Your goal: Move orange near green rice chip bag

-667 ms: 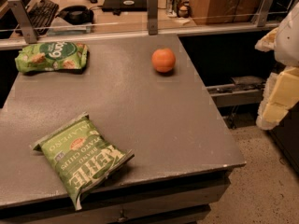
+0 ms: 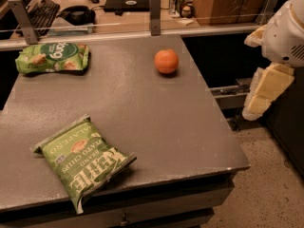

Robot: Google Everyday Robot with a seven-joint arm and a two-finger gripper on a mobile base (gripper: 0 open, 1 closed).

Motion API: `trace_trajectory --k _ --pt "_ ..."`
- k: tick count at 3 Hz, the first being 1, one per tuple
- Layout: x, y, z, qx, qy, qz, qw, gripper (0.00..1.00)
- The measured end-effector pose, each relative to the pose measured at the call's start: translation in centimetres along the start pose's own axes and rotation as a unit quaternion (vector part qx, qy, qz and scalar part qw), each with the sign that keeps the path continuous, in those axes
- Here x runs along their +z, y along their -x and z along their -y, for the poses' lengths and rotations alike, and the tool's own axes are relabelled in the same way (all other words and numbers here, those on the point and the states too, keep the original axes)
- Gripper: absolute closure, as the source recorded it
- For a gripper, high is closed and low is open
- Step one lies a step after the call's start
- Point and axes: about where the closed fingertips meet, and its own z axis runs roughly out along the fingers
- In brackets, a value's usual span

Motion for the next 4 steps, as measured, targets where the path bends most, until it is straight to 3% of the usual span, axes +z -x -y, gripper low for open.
trace_trajectory --k 1,2,4 --pt "4.7 3.6 4.8 0.008 -0.004 0.065 0.9978 0.0" --pt "10.6 7.0 10.1 0.042 0.005 0.123 0.9915 0.0" --pt "18.8 11.8 15.7 0.115 0.018 0.2 0.9728 0.0"
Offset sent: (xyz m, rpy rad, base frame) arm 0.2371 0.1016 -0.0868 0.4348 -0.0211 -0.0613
